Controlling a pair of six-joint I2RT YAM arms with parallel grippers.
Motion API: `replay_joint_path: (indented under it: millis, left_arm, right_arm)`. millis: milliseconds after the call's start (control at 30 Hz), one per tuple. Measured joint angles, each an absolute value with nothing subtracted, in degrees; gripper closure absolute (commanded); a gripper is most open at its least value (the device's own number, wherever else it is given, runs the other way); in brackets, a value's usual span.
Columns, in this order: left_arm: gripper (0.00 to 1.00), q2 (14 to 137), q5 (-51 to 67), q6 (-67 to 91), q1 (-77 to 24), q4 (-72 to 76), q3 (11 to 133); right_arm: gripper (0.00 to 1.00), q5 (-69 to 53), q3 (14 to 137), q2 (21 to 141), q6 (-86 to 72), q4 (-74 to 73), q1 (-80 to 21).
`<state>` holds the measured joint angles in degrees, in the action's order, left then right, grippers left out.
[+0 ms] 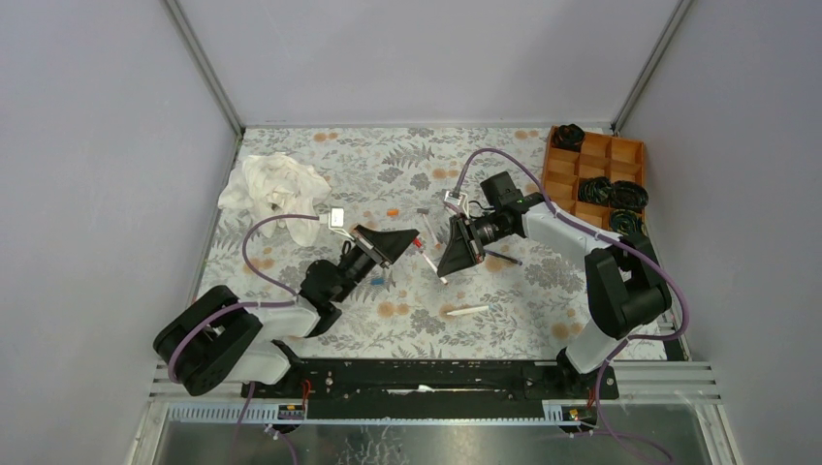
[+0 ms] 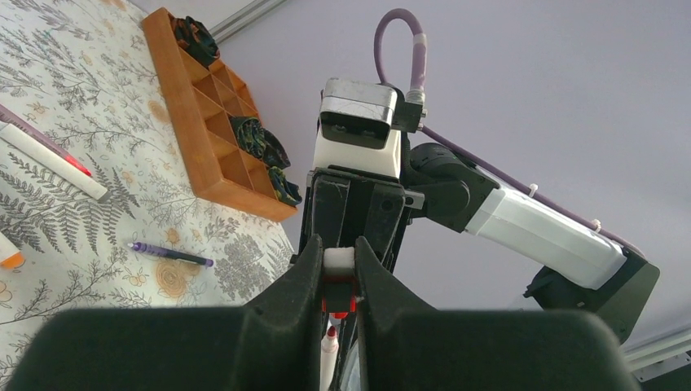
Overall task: Insert the pens into the pen caps
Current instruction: Insert the pen cap onto the pen.
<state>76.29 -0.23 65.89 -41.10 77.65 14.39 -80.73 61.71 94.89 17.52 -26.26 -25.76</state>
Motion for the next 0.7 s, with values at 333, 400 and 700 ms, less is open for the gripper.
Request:
replay_joint_path:
  millis: [333, 400, 700]
  left_arm:
    - [1.0, 76.93, -0.19, 65.89, -41.6, 77.65, 14.39]
    - [1.0, 76.93, -0.16, 65.89, -41.6, 77.65, 14.39]
    - [1.0, 76.6, -0.3, 65.65, -41.65, 77.6, 14.39]
  right_arm:
    - [1.0, -80.71, 61.69, 94.87, 16.19, -24.95, -25.69]
    - [1.0, -80.71, 61.69, 94.89, 15.84, -24.49, -25.52]
    - [1.0, -80.73, 61.65, 94.87, 15.11, -23.42, -25.32]
